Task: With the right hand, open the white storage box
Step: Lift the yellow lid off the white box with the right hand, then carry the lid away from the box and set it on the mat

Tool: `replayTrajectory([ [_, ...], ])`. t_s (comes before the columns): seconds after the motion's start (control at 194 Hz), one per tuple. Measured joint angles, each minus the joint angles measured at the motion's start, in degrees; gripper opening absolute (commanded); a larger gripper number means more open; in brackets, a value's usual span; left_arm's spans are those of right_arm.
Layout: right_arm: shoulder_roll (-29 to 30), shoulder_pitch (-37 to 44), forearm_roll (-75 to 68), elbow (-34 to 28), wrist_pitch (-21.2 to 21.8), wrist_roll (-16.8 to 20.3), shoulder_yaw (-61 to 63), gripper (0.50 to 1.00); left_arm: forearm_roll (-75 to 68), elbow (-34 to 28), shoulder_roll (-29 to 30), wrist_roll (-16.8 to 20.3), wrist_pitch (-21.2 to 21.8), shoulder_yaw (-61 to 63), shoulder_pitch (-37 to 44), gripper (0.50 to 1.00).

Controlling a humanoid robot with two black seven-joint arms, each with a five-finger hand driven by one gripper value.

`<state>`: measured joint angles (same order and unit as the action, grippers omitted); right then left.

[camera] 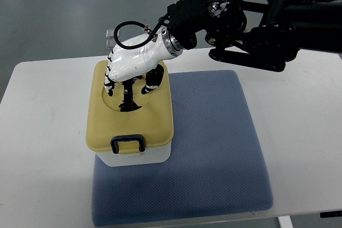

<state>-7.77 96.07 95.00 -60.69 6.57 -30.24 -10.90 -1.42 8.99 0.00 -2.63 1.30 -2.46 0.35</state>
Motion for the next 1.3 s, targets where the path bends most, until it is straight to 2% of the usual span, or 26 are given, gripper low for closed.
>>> replayTrajectory([
  [0.108, 0.0, 0.0, 0.2, 0.2, -0.1, 0.0, 0.0, 0.67, 0.0, 0.0, 0.0, 0.0, 0.0, 0.0, 0.0, 1.0],
  [0.283, 0.0, 0.2, 0.7, 0.4, -0.2, 0.0, 0.0, 0.58, 0.0, 0.0, 0.0, 0.0, 0.0, 0.0, 0.0, 1.0],
  [0.432, -0.1, 0.2, 0.9, 0.4, -0.8, 0.0, 0.0, 0.537, 0.0, 0.0, 0.0, 0.0, 0.0, 0.0, 0.0, 1.0],
  [0.494, -0.1, 0.2, 1.0, 0.4, -1.4, 0.0, 0.0, 0.5, 0.0, 0.0, 0.0, 0.0, 0.0, 0.0, 0.0, 1.0],
  [0.999, -0.2, 0.4, 1.4, 0.4, -7.8, -2.4, 0.4, 0.5, 0.0, 0.0, 0.0, 0.0, 0.0, 0.0, 0.0, 1.0],
  [1.302, -4.3, 1.4, 1.1, 0.4, -9.1, -4.5, 1.8, 0.5, 0.0, 0.0, 0.0, 0.0, 0.0, 0.0, 0.0, 1.0],
])
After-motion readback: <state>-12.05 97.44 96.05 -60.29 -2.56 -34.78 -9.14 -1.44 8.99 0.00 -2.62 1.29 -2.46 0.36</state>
